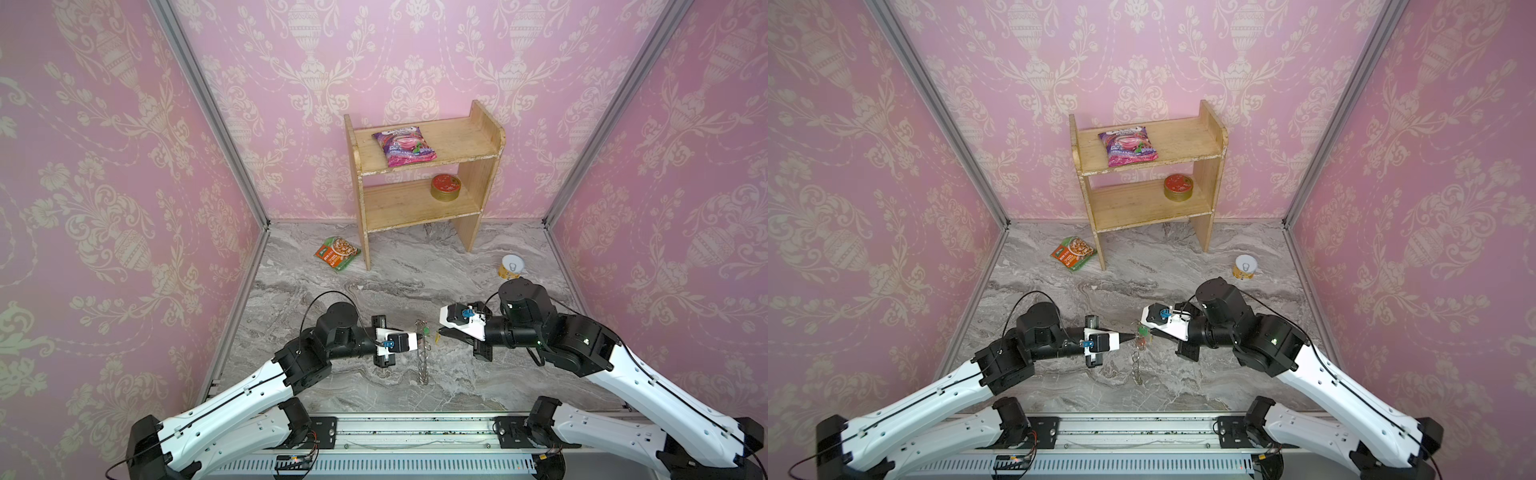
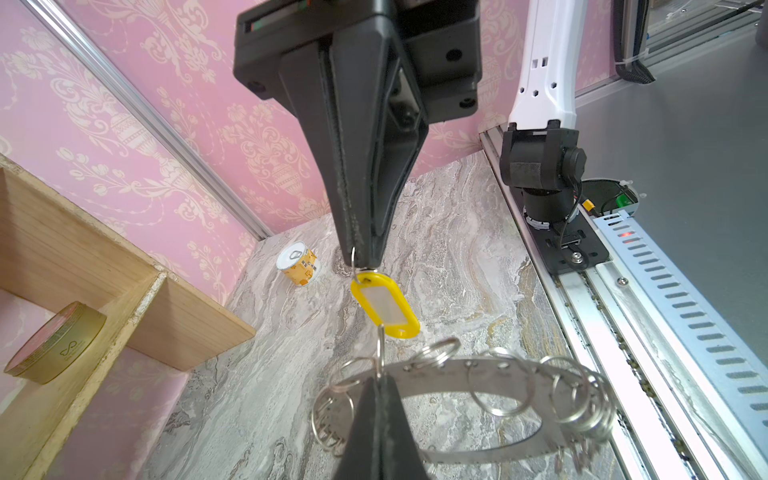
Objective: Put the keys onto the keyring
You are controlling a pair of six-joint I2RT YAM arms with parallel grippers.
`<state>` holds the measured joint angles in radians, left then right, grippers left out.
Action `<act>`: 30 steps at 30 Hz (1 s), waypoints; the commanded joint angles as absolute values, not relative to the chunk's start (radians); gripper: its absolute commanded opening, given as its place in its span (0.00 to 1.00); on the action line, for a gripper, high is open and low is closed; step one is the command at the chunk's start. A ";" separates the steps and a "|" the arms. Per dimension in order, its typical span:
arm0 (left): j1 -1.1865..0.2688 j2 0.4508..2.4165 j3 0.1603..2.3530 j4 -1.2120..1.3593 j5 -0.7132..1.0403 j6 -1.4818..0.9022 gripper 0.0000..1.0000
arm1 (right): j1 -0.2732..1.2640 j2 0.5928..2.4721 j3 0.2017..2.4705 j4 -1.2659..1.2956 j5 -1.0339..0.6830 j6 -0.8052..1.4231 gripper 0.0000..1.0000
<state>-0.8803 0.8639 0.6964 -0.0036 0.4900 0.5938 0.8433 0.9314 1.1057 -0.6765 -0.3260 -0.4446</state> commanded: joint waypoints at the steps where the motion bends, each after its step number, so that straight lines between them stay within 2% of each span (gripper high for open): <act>1: -0.884 0.839 0.686 0.070 0.482 0.620 0.00 | 0.853 0.917 1.098 -0.641 -0.362 -0.425 0.00; 30: -0.877 0.821 0.673 0.101 0.497 0.607 0.00 | 0.859 0.950 1.095 -0.631 -0.389 -0.413 0.00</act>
<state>-0.8803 0.8410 0.6811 0.0574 0.4904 0.5941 0.8532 0.9474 1.0969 -0.6403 -0.3698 -0.4408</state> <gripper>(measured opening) 0.043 0.040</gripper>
